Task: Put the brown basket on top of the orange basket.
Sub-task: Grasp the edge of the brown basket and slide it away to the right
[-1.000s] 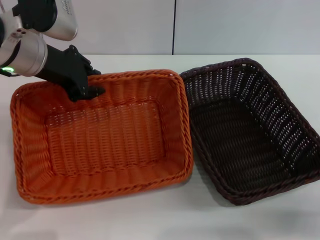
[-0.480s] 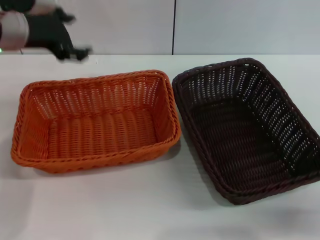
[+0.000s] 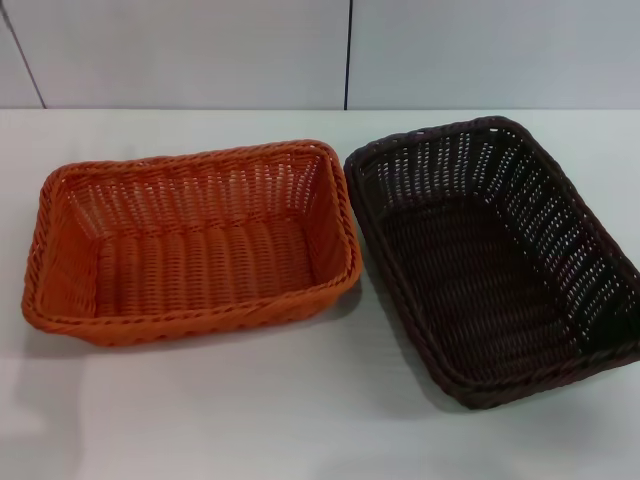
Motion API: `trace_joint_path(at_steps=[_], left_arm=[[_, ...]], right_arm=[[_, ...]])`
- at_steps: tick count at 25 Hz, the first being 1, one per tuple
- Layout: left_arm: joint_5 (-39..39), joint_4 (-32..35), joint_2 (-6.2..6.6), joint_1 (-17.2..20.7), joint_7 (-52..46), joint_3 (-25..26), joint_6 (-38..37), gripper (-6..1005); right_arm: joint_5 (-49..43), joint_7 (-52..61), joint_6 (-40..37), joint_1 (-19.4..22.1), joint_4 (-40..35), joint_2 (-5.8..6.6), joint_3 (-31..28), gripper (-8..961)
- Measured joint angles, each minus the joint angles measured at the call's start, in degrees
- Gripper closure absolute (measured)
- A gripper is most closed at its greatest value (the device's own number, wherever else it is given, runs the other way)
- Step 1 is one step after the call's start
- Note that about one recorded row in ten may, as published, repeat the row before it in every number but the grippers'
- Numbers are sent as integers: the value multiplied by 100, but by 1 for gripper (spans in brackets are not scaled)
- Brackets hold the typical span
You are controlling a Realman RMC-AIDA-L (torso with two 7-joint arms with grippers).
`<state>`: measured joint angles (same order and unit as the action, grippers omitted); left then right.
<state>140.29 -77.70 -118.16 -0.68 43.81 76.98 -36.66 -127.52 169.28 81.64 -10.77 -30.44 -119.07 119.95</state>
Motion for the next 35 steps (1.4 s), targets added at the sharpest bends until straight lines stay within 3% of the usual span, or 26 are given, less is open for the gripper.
trace_joint_path(at_steps=[3,6,7,10,13,20,22,25,30,31,33,35], left_arm=[[1,680,4,260,-843,-341,-1372,198],[24,1671,4,342,-2130,-421,-2187,198],[34,1927,3,312,-2391,-422,-2357,198],[-2,3621,-5,-87,-3230,-395,-3175,198],[-33,4582,-20,-345,-3593,-386,-3608,198],[-342,5267,-23,-501,-3853,-338,-3754,198],[-456,5495,-23,-585,-3887,-234,-3765,198],[-506,5611,-23,-641,-3905,-193,-3784,198],[-529,5760,-15,-783,-3915,-144,-3591,198],[-532,5774,-10,-804,-3915,-128,-3542,198],[-530,5810,-7,-856,-3926,-110,-3477,198],[-530,5874,-7,-905,-3979,-108,-3451,198]], right_arm=[[66,6,-1,-70,-265,3,26,307],[73,8,-43,-111,-584,14,101,307],[62,9,-49,-136,-653,24,138,307],[-20,14,-262,-246,-912,93,312,308],[-313,18,-1125,-254,-1514,295,361,308],[-801,17,-4538,3,-3940,1079,104,308],[-1049,9,-5839,109,-4596,1133,-265,308],[-1573,3,-8091,202,-5542,919,-1057,308],[-2011,-518,-12648,-283,-7012,177,-2700,308],[-2012,-693,-13335,-397,-7207,94,-2921,308],[-1990,-947,-14540,-581,-7551,24,-3172,308],[-1939,-1061,-15372,-777,-7888,53,-3328,308]])
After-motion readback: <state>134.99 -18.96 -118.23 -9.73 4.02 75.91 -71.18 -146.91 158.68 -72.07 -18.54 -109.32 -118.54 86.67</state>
